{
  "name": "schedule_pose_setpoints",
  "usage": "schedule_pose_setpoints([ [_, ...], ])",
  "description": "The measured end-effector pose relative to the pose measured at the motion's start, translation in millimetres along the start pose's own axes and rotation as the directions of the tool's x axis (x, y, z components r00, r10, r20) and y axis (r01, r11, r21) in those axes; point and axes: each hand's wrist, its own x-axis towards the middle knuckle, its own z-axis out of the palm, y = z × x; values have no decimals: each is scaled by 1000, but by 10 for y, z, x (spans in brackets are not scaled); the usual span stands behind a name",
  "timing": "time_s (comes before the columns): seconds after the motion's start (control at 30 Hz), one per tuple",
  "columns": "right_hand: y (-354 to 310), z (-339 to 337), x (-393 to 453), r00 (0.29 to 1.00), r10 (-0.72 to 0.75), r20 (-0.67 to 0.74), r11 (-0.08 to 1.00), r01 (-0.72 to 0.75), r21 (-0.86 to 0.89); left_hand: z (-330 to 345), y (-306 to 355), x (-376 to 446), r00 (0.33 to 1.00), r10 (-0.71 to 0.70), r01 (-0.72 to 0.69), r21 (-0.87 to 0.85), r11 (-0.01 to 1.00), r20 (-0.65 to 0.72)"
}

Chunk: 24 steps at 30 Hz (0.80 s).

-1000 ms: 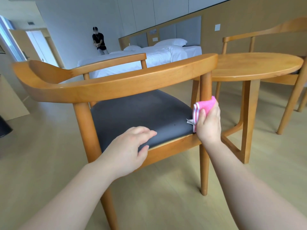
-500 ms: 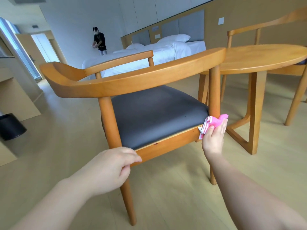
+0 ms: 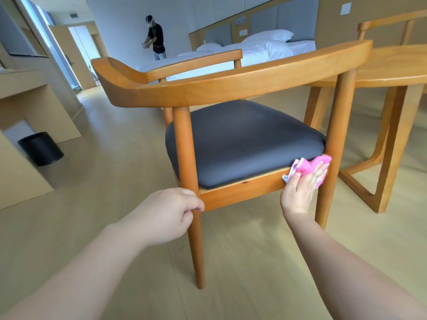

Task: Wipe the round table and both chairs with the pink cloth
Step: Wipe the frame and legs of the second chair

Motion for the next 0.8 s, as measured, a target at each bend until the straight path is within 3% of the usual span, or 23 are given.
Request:
schedule_pose_setpoints([
  [0.2, -138, 161, -317, 996, -51, 67, 999, 49, 22, -32, -89, -95, 999, -46, 47, -25, 999, 28],
  [0.43, -318, 498, -1077, 914, -298, 274, 946, 320, -41, -16, -177, -209, 988, -113, 118, -52, 992, 103],
  [0.53, -346, 619, -1378, 805, -470, 362, 840, 534, -96, -7, -201, -220, 984, -134, 141, -51, 989, 118],
  [0.67, -313, 749, -1492, 507, -707, 494, 532, 841, -102, 7, -206, -234, 978, -152, 161, -51, 986, 146],
  [0.7, -298, 762, -1477, 472, -720, 509, 487, 866, -113, 11, -207, -234, 977, -156, 164, -48, 985, 149],
  [0.8, -256, 746, -1432, 467, -710, 527, 460, 874, -155, 24, -209, -220, 977, -155, 163, -44, 986, 147],
])
